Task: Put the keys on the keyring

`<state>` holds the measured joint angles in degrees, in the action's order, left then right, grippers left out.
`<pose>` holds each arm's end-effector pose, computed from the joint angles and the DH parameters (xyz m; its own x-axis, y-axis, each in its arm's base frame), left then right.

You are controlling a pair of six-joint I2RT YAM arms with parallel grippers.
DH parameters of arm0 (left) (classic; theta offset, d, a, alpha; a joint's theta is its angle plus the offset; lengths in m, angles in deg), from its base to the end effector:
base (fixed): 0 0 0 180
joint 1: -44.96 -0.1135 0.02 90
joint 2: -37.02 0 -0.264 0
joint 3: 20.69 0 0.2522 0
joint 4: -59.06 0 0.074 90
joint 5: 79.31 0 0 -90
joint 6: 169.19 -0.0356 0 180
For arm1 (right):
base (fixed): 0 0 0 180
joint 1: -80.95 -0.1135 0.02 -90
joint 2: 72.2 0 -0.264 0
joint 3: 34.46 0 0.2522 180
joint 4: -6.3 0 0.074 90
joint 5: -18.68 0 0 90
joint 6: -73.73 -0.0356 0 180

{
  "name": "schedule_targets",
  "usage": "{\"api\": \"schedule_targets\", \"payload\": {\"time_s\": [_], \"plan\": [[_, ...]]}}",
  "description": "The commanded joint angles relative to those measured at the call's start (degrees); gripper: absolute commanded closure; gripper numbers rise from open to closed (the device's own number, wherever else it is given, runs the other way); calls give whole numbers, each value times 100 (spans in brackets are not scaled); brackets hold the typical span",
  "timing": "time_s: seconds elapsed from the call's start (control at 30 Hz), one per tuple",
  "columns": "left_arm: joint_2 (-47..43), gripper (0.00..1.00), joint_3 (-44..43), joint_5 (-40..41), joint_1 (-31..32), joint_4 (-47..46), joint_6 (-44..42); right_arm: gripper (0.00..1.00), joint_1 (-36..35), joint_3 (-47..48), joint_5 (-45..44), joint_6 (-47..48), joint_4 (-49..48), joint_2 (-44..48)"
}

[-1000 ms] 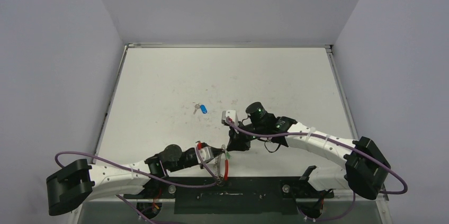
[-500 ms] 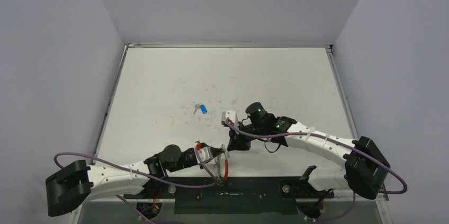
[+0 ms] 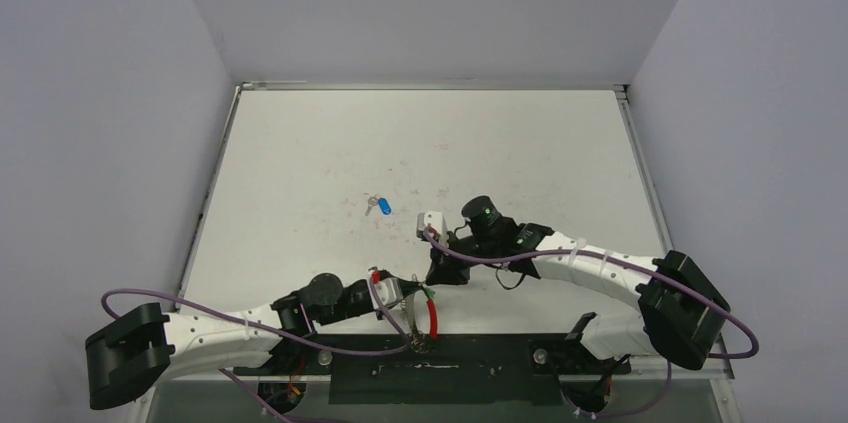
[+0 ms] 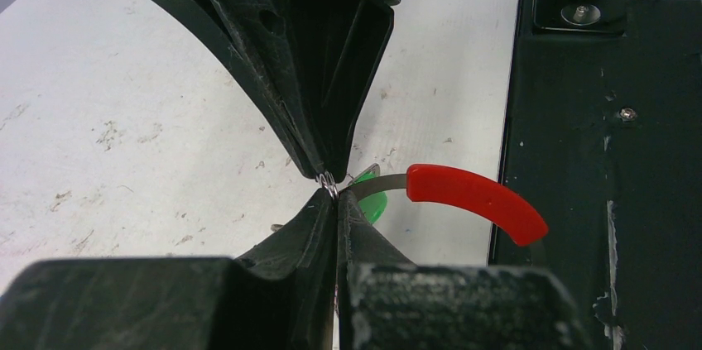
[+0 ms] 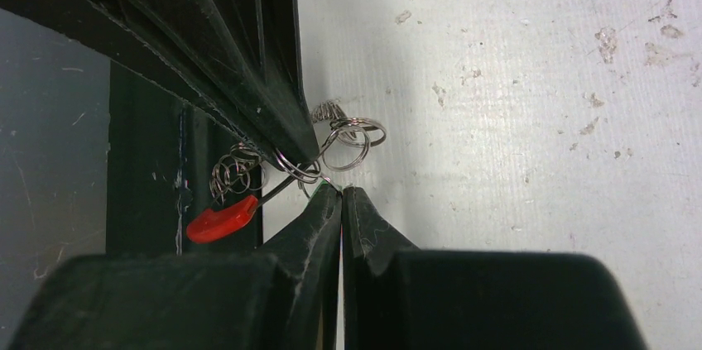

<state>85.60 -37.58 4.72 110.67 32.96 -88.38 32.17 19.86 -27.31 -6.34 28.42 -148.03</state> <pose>0.0661 -0.1554 0.1683 0.1120 0.1379 -0.9841 0.9433 0.2966 0.1489 0.1541 0.2134 0.2083 -0.2974 -0.5277 -0.7956 -0.9377 0.0047 0.3474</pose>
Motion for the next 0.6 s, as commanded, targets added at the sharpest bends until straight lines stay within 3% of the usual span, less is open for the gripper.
{"api": "schedule_targets", "payload": {"time_s": [0.0,0.23,0.57], "plan": [[-123,100,-63,-17,41,-424,21,100,35,-216,230,6,-727,42],[-121,100,-69,-4,47,-429,-3,98,7,-461,227,-55,-1222,137],[-176,100,-42,17,48,-406,19,61,-137,-1010,-457,96,-1521,1121]]}}
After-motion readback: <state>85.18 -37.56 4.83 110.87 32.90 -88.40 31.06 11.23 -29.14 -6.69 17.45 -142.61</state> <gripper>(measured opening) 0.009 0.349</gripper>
